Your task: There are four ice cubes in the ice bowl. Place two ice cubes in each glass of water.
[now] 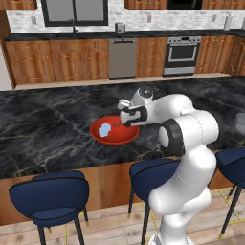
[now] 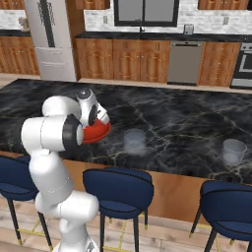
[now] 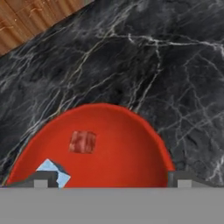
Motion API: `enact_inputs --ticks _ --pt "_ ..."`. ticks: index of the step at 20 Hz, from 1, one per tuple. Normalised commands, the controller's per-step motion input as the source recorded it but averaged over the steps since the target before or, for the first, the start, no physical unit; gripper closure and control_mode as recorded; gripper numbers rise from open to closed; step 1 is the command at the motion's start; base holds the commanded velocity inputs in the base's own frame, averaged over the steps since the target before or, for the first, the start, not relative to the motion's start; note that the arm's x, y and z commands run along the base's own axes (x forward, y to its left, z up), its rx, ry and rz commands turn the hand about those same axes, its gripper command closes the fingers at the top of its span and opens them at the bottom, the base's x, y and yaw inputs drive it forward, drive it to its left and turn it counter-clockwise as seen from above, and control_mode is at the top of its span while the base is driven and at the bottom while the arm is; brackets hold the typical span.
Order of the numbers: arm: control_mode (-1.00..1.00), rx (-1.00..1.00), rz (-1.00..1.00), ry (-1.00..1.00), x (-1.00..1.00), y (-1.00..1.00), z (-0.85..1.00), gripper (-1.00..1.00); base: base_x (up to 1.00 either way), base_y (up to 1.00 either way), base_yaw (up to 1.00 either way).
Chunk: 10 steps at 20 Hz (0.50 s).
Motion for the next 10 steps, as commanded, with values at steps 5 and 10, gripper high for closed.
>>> enact_inputs --ticks 5,10 --pt "-1.0 -0.05 0.0 0.47 0.71 0.38 -0.04 -1.0 0.0 0.0 0.0" --pt "-1.0 -0.05 0.0 0.17 0.31 0.13 -0.25 -1.0 0.0 0.0 0.0"
